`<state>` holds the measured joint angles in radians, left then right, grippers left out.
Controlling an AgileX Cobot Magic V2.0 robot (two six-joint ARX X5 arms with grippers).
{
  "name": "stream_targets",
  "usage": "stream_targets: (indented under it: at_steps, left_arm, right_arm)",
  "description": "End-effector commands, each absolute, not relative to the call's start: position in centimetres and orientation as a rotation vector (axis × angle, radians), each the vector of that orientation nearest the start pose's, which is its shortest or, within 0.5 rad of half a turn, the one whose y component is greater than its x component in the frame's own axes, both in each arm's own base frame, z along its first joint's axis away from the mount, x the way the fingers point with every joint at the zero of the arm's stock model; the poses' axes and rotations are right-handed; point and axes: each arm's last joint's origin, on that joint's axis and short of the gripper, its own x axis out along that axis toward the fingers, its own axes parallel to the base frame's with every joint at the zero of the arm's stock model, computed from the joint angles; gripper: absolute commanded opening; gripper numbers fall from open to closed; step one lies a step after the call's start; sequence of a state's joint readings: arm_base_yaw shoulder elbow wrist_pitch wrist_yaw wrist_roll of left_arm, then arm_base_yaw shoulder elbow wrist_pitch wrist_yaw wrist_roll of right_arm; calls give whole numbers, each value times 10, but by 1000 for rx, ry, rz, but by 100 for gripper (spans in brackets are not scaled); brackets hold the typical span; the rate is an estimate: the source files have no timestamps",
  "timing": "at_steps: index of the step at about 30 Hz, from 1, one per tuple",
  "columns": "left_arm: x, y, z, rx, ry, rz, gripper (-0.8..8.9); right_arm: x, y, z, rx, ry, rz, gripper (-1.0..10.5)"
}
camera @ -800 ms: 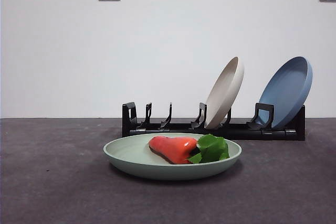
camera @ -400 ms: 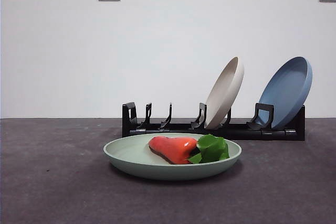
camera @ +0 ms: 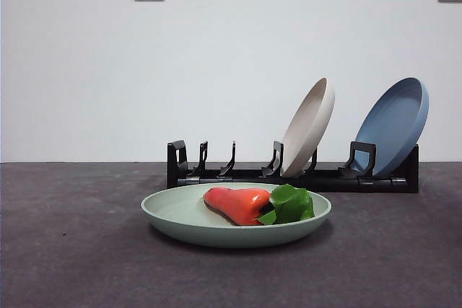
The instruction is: Take the green plate from the plate rack,put the plate on the table,take the carrot from the table,put the carrot in the plate
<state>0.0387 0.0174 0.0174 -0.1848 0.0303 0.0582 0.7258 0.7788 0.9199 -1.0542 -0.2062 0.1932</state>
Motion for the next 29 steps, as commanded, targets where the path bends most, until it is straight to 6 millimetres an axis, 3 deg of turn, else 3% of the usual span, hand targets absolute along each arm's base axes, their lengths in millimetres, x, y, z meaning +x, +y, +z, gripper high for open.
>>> stream_targets:
  at_steps: [1, 15, 18, 23, 29]
  left_arm:
    - [97, 3, 146, 40, 192, 5, -3]
    - [97, 3, 146, 40, 192, 5, -3]
    - [97, 3, 146, 40, 192, 5, -3]
    - [97, 3, 146, 40, 192, 6, -3]
    - [97, 3, 146, 40, 192, 6, -3]
  right_arm:
    - [89, 88, 307, -76, 985, 771, 1]
    - [89, 86, 308, -98, 963, 776, 1]
    - [92, 77, 313, -159, 838, 688, 1]
    - [97, 57, 324, -23, 580, 613, 1]
    - [96, 29, 309, 33, 311, 397, 1]
